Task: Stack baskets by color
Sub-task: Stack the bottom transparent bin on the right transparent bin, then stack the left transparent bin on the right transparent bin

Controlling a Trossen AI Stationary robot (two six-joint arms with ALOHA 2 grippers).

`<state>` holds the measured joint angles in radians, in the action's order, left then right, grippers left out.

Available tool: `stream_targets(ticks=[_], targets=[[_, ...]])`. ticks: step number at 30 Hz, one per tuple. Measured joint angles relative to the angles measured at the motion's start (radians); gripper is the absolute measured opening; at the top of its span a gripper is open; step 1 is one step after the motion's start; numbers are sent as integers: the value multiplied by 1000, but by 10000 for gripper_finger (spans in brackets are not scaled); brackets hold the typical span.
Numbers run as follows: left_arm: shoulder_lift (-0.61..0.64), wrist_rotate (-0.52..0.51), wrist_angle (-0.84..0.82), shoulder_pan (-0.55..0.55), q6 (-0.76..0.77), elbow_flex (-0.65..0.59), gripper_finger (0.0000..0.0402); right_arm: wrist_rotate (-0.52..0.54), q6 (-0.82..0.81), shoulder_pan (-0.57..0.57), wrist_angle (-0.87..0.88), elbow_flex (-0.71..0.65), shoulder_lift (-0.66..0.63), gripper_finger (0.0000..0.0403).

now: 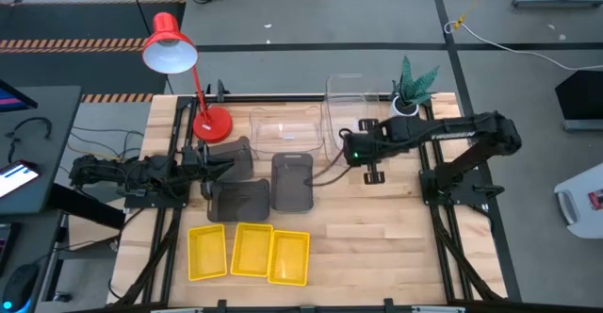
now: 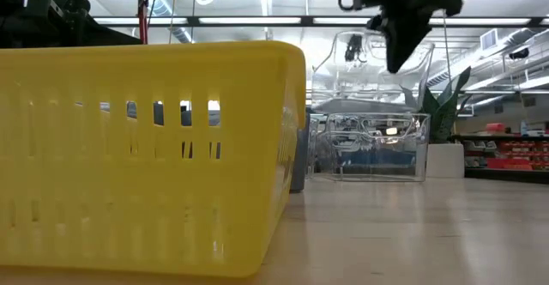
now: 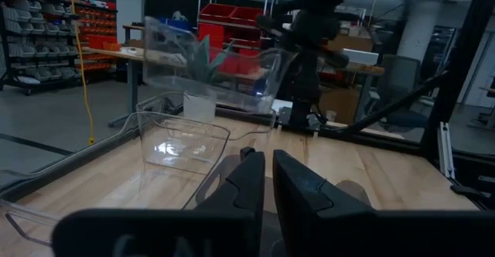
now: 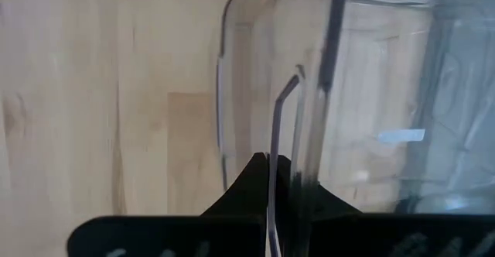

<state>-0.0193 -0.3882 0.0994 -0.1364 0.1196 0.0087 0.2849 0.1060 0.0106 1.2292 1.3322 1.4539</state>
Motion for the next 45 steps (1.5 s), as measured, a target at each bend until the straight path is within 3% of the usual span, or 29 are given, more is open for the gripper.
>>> stream_targets(ticks=[8,21,29,37,45], targets=[[0,0,1,0,0,0,34,-94,30,102,-70,-36,34,10],[0,0,1,0,0,0,32,-251,11,121,-137,-112,34,17],[0,0,1,0,0,0,34,-315,-70,107,-128,-125,34,73],[0,0,0,0,0,0,38,-284,-122,81,-17,-63,32,145],[0,0,0,0,0,0,34,-250,-72,80,-43,25,31,159]])
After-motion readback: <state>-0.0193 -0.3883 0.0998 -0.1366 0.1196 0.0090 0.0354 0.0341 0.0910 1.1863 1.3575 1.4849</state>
